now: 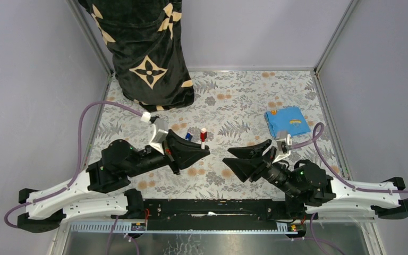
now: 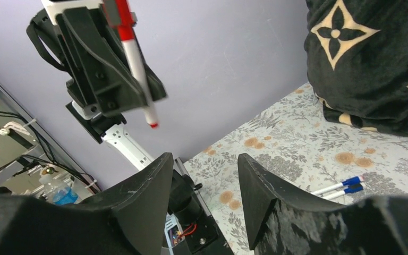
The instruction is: Insert the pens into the pen caps
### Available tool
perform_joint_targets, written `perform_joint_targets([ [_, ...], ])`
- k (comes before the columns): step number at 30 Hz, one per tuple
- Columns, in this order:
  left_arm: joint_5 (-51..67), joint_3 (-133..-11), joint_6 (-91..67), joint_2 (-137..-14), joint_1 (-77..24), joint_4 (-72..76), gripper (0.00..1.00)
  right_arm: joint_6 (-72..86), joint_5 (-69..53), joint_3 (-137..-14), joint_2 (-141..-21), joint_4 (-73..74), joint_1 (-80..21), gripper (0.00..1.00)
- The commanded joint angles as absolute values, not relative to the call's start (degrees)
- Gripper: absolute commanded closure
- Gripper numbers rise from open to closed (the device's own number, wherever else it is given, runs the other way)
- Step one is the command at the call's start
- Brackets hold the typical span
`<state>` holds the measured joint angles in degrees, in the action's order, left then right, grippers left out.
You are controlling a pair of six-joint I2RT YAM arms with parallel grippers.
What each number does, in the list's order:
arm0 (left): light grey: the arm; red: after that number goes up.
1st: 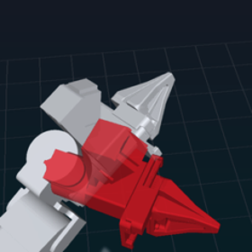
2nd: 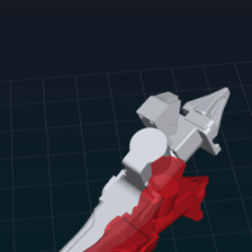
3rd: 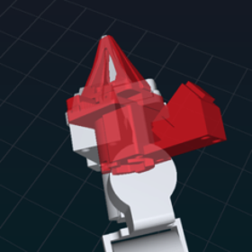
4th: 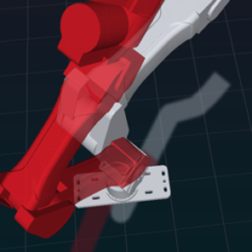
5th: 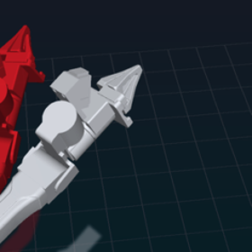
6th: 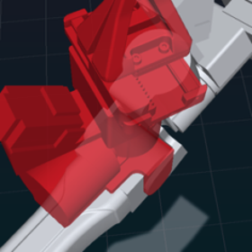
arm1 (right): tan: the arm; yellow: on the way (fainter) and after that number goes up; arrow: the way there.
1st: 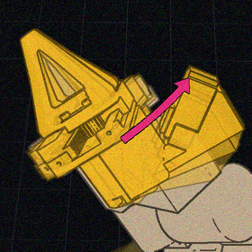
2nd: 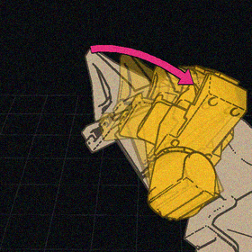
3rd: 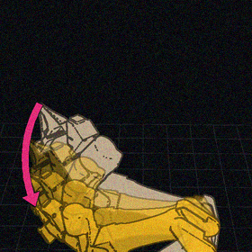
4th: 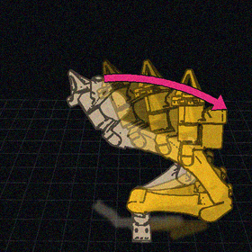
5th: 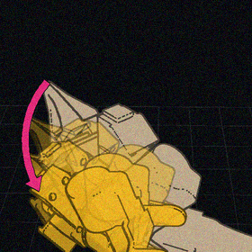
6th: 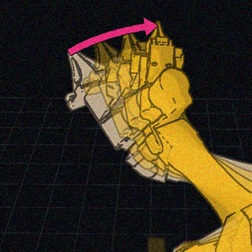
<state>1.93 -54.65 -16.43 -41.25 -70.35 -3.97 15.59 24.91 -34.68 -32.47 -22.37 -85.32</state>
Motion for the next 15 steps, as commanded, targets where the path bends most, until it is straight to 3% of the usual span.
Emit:
perform_joint_targets([
  [1, 5.8, -55.27, -15.82, -39.5, -70.05, 0.94, 1.0, 13.35, 26.91, -33.05, -28.66, -20.91, -85.8, 0.44],
  [9, 11.53, -57.29, -14.37, -40.66, -70.05, -2.36, 1.0, 14.44, 31.54, -34.69, -30.12, -11.31, -85.84, 0.43],
  [15, 9.84, -57.7, -14.35, -41.79, -70.05, -3.42, 1.0, 21.27, 41.8, -40.74, -39.47, 2.69, -85.6, 0.41],
])
